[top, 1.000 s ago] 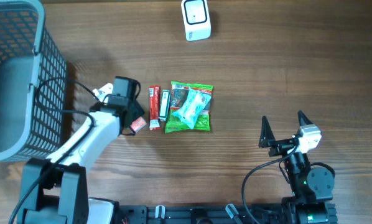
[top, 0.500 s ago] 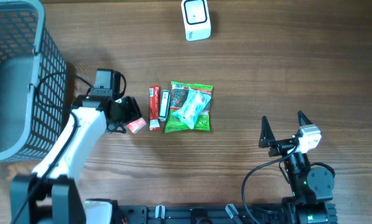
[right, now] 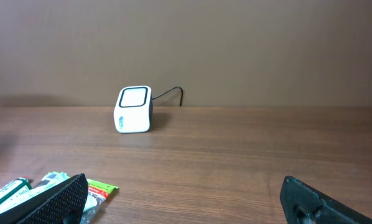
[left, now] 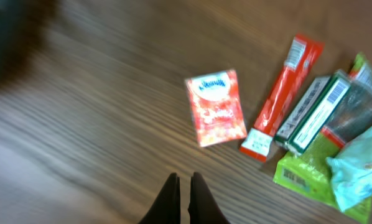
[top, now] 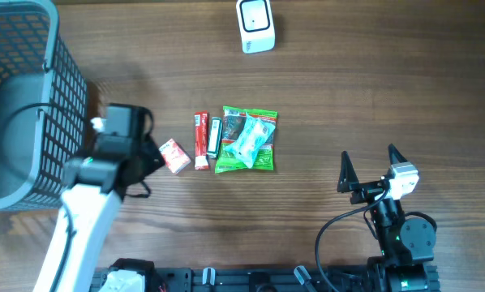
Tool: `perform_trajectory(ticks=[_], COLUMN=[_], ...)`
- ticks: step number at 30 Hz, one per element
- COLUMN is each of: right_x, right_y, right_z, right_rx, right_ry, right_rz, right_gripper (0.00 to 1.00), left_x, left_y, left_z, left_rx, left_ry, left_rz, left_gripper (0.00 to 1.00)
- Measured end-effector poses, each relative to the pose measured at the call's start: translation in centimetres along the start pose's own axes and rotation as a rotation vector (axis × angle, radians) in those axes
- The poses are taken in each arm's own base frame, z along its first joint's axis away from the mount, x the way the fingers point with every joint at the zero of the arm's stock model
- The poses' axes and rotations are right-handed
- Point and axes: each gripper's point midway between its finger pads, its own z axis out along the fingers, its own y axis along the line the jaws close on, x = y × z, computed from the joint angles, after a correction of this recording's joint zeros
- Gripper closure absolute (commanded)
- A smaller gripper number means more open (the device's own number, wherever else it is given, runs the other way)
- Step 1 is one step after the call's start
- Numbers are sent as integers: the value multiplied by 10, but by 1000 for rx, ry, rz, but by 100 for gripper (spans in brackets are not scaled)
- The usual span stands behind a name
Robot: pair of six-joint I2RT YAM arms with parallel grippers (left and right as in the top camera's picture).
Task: Scan the item barcode
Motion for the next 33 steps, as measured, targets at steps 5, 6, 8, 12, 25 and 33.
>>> perform_trajectory(ticks=[5, 6, 8, 12, 25, 33], right_x=[0, 0, 0, 0, 0, 0], right_y=[0, 0, 0, 0, 0, 0], right_z=[0, 0, 0, 0, 0, 0], right_rx=[0, 0, 0, 0, 0, 0], right_ry=[0, 0, 0, 0, 0, 0], right_rz=[0, 0, 0, 0, 0, 0], right_gripper=[0, 0, 0, 0, 0, 0], left_x=[-41, -54, -64, -76, -88, -61], left_y=[37, 49, 66, 102, 122, 57], left_z=[-69, -81, -87, -91, -94, -56], left_rx=[-79, -99, -142, -225, -254, -9], left_ry=[-149, -200, -240, -294, -345, -133], left_rz=[-128, -186, -261, -410, -500, -367], left_gripper=[96, 96, 96, 96, 94, 89])
